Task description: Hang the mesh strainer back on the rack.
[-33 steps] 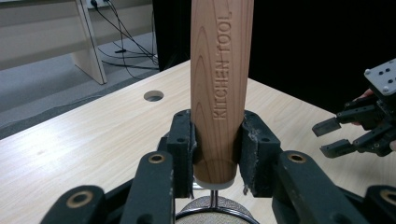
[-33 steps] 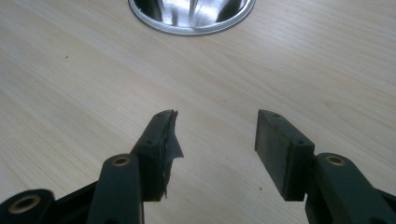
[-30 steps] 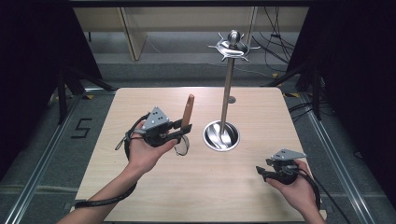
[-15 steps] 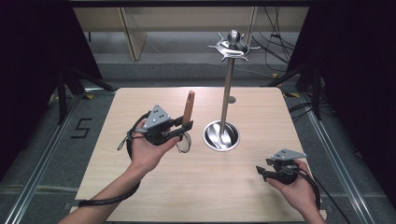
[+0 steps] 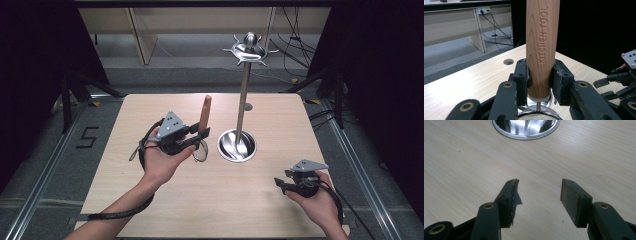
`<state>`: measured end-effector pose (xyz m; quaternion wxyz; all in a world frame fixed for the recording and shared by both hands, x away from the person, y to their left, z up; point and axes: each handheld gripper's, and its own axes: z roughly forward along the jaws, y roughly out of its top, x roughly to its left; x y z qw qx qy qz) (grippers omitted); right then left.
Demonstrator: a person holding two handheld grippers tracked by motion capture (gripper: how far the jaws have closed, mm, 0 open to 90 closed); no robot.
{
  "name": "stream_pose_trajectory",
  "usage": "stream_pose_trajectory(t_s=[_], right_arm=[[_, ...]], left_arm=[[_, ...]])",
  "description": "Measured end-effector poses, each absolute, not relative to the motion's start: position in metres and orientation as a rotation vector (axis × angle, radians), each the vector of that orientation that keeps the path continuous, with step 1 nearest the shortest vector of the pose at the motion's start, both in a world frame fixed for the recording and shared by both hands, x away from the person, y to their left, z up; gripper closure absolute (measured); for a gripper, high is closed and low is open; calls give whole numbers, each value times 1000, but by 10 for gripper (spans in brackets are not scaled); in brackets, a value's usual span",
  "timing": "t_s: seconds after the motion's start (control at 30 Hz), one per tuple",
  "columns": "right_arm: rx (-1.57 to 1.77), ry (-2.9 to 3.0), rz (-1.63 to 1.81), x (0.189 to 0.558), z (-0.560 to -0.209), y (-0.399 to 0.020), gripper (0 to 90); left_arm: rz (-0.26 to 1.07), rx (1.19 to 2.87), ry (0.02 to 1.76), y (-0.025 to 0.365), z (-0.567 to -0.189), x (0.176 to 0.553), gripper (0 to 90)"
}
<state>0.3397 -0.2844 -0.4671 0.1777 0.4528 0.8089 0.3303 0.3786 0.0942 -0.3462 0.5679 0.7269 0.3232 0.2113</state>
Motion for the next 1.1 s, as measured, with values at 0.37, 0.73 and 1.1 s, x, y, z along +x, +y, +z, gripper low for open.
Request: stream_pose_trajectory(t_s=[0.37,0.73,1.1], right_arm=[[1273,2290,928,340,-467,-285,486],[1277,2291,928,340,-467,-285,486],[1256,2288,931,341,-467,-286,486]], left_arm=[[493,1699,748,92,-344,380,677],[490,1693,733,88,-342,379,677],[498,1674,740,84,-339,380,677]])
